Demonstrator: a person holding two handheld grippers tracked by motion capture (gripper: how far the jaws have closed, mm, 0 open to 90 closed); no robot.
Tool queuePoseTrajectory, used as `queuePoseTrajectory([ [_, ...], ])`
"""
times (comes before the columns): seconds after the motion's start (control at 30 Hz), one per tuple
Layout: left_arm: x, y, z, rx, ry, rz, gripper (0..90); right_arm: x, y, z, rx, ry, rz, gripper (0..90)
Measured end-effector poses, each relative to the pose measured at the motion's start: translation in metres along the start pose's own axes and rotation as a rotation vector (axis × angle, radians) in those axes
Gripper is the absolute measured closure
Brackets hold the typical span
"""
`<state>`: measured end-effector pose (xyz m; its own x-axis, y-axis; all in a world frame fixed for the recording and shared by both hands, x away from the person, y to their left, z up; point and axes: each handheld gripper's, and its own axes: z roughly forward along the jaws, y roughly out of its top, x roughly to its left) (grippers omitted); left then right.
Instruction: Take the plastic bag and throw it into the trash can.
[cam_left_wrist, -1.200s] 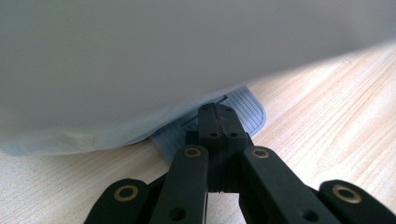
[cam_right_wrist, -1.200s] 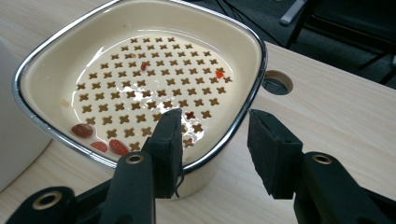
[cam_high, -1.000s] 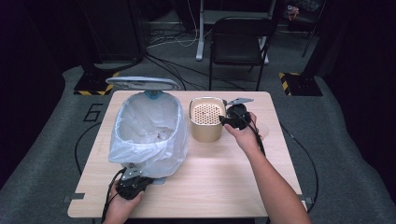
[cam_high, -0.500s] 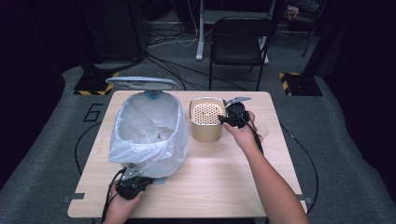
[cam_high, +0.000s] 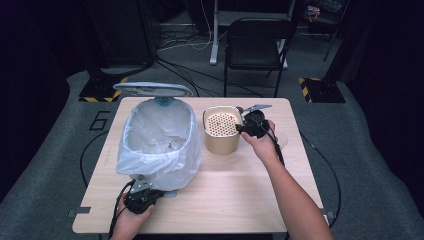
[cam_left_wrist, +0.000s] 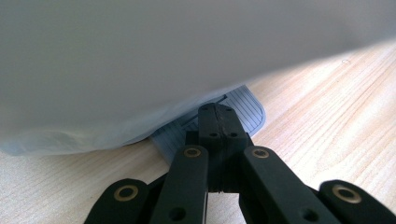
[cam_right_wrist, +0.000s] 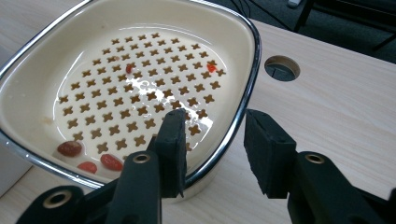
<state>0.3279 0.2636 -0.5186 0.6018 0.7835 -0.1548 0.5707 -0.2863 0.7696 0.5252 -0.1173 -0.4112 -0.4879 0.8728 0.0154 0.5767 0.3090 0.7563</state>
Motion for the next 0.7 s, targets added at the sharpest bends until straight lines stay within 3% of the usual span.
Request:
queuePoseTrajectory([
  [0.13, 0.000, 0.000, 0.000, 0.000, 0.001, 0.000, 90.0, 0.000, -0.004, -0.005, 0.004, 0.015, 0.007, 61.5],
  [0.4, 0.000, 0.000, 0.000, 0.000, 0.002, -0.001, 90.0, -0.003, -0.015, -0.016, 0.001, 0.045, -0.035, 65.7],
  [0.7, 0.000, 0.000, 0.000, -0.003, 0.002, -0.003, 90.0, 0.006, -0.031, -0.035, 0.010, 0.084, -0.074, 65.5],
])
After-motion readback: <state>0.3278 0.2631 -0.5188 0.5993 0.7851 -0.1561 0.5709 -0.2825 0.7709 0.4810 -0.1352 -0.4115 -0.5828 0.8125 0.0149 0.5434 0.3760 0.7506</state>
